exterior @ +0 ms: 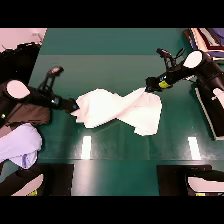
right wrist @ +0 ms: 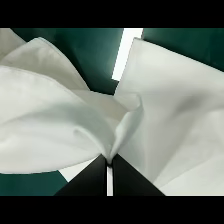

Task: Fold the shirts.

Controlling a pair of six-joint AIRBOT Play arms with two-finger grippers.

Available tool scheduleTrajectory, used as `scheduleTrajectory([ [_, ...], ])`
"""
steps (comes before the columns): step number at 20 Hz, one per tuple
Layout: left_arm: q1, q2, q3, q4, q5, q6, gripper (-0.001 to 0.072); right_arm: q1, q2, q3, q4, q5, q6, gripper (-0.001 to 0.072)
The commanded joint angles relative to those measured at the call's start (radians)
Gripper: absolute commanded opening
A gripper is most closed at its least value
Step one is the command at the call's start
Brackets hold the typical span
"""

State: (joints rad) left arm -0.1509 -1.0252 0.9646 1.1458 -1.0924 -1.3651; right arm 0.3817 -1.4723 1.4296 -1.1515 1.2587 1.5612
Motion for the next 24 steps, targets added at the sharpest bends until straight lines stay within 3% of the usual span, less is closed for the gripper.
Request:
scheduleTrajectory([
  [1,0.038,-0.052,0.071,0.089,0.069,-0.048,0.0580,0.001,-0.001,-0.002,0.007,-0.001,0.000,0.0016],
  [6,0.046,-0.275,0.071,-0.106,0.082,0.150,0.0580,0.001,-0.001,-0.002,0.007,-0.001,0.001,0.0016],
  [8,0.046,-0.333,0.071,-0.151,0.128,0.161,0.0577,0.001,-0.002,-0.002,0.007,-0.001,0.001,0.0016],
  [10,0.046,-0.374,0.071,-0.167,0.143,0.161,0.0408,0.001,-0.002,-0.002,0.007,-0.002,0.001,0.0016],
  [11,0.046,-0.386,0.071,-0.166,0.153,0.161,0.0366,0.001,-0.001,-0.002,0.007,-0.002,0.001,0.0016],
  [13,0.046,-0.391,0.071,-0.167,0.177,0.158,0.0367,0.001,-0.001,-0.002,0.007,-0.002,0.001,0.0016],
  [15,0.046,-0.391,0.076,-0.164,0.181,0.135,0.0039,0.001,0.003,-0.002,0.006,-0.002,0.001,0.0016],
  [18,0.046,-0.357,0.162,-0.130,0.117,0.091,0.0029,-0.010,0.062,-0.002,-0.010,-0.024,-0.011,0.0016],
  [24,0.046,0.005,0.520,0.010,0.112,0.034,0.0029,-0.058,0.296,0.228,-0.088,-0.001,-0.035,0.0016],
])
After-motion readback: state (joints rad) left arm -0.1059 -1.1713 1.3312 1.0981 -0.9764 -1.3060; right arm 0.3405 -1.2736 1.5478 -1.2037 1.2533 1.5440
